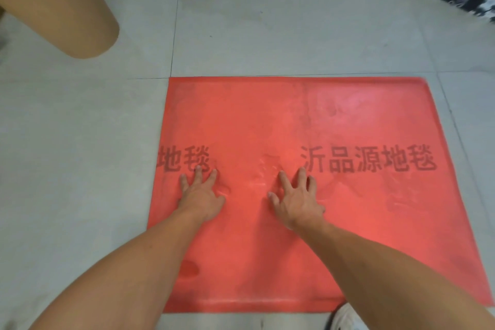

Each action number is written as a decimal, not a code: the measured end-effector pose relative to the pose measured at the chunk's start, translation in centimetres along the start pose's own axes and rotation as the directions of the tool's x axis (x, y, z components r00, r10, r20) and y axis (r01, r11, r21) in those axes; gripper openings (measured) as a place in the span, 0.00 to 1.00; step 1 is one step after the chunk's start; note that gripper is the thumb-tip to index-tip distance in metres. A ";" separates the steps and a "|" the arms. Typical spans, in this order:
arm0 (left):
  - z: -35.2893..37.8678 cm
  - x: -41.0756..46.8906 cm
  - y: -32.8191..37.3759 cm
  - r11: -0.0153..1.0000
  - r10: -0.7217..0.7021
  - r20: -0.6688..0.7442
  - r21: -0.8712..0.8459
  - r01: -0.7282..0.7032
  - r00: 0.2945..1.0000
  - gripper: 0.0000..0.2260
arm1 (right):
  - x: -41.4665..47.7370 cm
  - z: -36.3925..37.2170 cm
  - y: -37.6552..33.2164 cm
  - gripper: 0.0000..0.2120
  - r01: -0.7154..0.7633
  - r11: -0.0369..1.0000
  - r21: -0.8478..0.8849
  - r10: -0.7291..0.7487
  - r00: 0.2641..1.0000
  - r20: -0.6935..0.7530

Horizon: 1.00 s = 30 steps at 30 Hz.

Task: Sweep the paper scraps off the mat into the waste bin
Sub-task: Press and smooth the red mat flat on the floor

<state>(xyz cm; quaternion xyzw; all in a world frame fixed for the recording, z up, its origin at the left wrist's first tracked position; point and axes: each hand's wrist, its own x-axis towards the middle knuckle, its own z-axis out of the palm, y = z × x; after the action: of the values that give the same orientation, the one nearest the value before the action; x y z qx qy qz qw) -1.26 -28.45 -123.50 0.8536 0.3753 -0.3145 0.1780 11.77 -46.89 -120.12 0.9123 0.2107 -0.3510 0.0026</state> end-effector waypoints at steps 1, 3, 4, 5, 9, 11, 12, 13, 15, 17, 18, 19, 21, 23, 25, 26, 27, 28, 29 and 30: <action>0.1 0.1 0.0 1.000 -0.012 0.009 -0.017 0.012 1.000 0.35 | 0.0 -0.1 0.1 0.30 0.003 1.000 0.002 -0.003 1.000 0.000; 0.1 -0.1 0.2 1.000 -0.003 0.015 -0.020 0.003 1.000 0.35 | 0.0 -0.3 0.2 0.30 0.003 1.000 0.005 -0.003 1.000 0.004; 0.0 -0.3 0.5 1.000 0.007 0.012 -0.012 -0.007 1.000 0.34 | 0.1 -0.3 0.2 0.30 0.001 1.000 0.004 -0.001 1.000 0.008; 0.0 -0.4 0.6 1.000 0.007 0.004 -0.014 -0.007 1.000 0.34 | 0.1 -0.4 0.2 0.30 -0.002 1.000 0.004 0.002 1.000 0.012; 0.2 -0.3 0.5 1.000 -0.008 -0.014 -0.019 0.008 1.000 0.35 | 0.1 -0.5 0.2 0.30 0.000 1.000 -0.003 0.000 1.000 0.012; 0.1 -0.4 0.5 1.000 -0.008 -0.007 -0.013 0.008 1.000 0.36 | 0.0 -0.5 0.2 0.29 -0.002 1.000 -0.003 0.002 1.000 0.011; 0.1 -0.4 0.5 1.000 -0.005 -0.009 -0.014 0.005 1.000 0.36 | 0.0 -0.5 0.1 0.29 -0.005 1.000 -0.002 0.005 1.000 0.011; 0.1 -0.5 0.6 1.000 -0.006 -0.009 -0.018 0.006 1.000 0.36 | 0.0 -0.4 0.1 0.29 -0.008 1.000 -0.002 0.008 1.000 0.009; 0.1 -0.6 0.7 1.000 -0.008 -0.008 -0.030 0.007 1.000 0.36 | 0.0 -0.4 0.1 0.29 -0.011 1.000 -0.003 0.011 1.000 0.002; 0.0 -0.7 0.7 0.999 -0.010 -0.008 -0.047 0.009 1.000 0.36 | 0.1 -0.4 0.1 0.29 -0.008 1.000 -0.002 0.008 1.000 -0.002; -0.1 -0.9 0.8 0.999 -0.008 -0.008 -0.046 0.007 1.000 0.36 | 0.1 -0.4 0.1 0.29 -0.007 1.000 -0.002 0.007 1.000 0.000; -0.2 -1.1 1.0 0.999 -0.004 -0.007 -0.036 0.004 1.000 0.36 | 0.1 -0.4 0.2 0.29 -0.006 1.000 -0.002 0.006 1.000 0.002; -0.4 -1.3 1.2 1.000 0.005 0.002 -0.010 -0.005 1.000 0.36 | 0.1 -0.4 0.2 0.29 -0.007 1.000 -0.003 0.007 1.000 0.004; -0.5 -1.4 1.4 1.000 0.009 0.014 0.007 -0.009 1.000 0.35 | 0.1 -0.4 0.3 0.29 -0.010 1.000 -0.008 0.010 1.000 0.004; -0.4 -1.3 1.4 1.000 -0.003 0.012 -0.004 0.003 1.000 0.36 | 0.1 -0.4 0.3 0.29 -0.009 1.000 -0.016 0.009 1.000 0.008; -0.4 -1.3 1.3 1.000 -0.007 0.014 -0.011 0.007 1.000 0.36 | 0.1 -0.4 0.4 0.29 -0.007 1.000 -0.020 0.007 1.000 0.011; -0.3 -1.3 1.3 1.000 -0.008 0.015 -0.012 0.008 1.000 0.36 | 0.1 -0.4 0.4 0.29 -0.005 1.000 -0.022 0.005 1.000 0.014; -0.3 -1.3 1.4 1.000 -0.008 0.018 -0.013 0.008 1.000 0.36 | 0.1 -0.4 0.4 0.29 -0.003 1.000 -0.023 0.004 1.000 0.016; -0.2 -1.3 1.4 1.000 -0.009 0.022 -0.010 0.009 1.000 0.36 | 0.2 -0.5 0.5 0.30 -0.003 1.000 -0.022 0.004 1.000 0.017; -0.2 -1.3 1.5 1.000 -0.007 0.024 -0.003 0.007 1.000 0.36 | 0.2 -0.5 0.5 0.30 -0.005 1.000 -0.022 0.005 1.000 0.018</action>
<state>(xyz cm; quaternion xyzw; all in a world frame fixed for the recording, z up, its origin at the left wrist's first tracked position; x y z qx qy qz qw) -0.73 -30.00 -122.39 0.8482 0.3764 -0.3249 0.1828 12.39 -47.18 -119.93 0.9096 0.2122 -0.3568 0.0153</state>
